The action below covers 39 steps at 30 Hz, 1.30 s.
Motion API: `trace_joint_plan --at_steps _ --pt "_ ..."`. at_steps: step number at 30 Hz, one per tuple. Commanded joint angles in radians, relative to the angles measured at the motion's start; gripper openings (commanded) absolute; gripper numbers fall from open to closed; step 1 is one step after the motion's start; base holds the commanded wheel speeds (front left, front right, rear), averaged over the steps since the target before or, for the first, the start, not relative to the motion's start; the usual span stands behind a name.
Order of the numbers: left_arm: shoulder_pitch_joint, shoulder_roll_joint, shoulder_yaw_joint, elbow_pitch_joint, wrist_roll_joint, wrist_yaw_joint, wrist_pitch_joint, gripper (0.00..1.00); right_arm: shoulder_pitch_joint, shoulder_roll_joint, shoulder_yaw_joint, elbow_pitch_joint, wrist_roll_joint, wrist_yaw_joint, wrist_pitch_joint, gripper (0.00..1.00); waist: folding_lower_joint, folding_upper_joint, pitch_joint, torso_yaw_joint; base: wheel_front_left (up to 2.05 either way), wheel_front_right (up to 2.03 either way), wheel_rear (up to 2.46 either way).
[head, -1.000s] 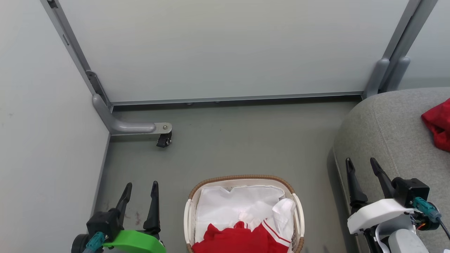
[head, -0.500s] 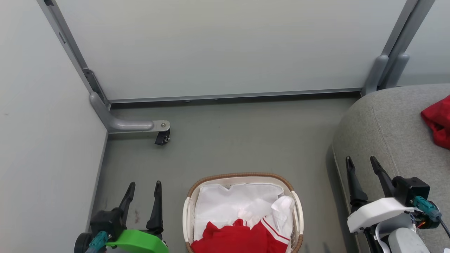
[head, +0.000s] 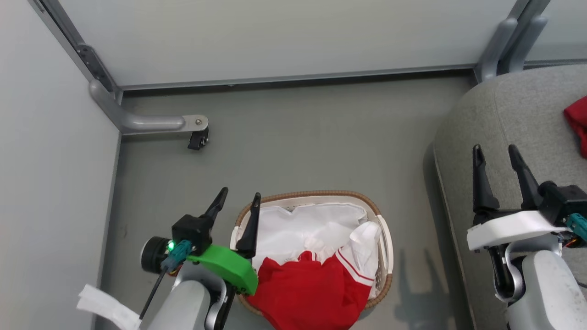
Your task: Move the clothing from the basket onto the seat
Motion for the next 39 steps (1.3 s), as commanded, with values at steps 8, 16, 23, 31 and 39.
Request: trace_joint_plan --at_steps 8,16,23,31,39 --pt "-0.202 0.004 -0.286 0.214 -0.09 -0.003 0.017 1.0 -0.11 -0.003 -0.023 -0.055 -0.006 -0.001 -0.002 1.0 0.0 0.0 0.255 -0.1 0.0 0.0 0.0" --pt "-0.312 0.004 -0.521 0.329 -0.213 -0.003 0.097 1.0 -0.184 -0.003 -0.001 -0.108 0.039 -0.001 -0.002 1.0 0.0 0.0 0.394 -0.171 0.0 0.0 0.0" --pt "-0.365 0.004 -0.632 0.389 -0.297 0.007 0.152 1.0 -0.22 -0.003 0.038 -0.144 0.072 -0.001 -0.002 1.0 0.0 0.0 0.488 -0.226 0.0 0.0 0.0" --pt "-0.427 0.004 -0.732 0.444 -0.337 0.043 0.227 1.0 -0.24 -0.003 0.062 -0.15 0.1 -0.001 -0.002 1.0 0.0 0.0 0.564 -0.266 0.0 0.0 0.0" --pt "-0.48 0.004 -0.782 0.499 -0.364 0.116 0.262 1.0 -0.26 -0.003 0.082 -0.153 0.106 -0.001 -0.002 1.0 0.0 0.0 0.615 -0.289 0.0 0.0 0.0"
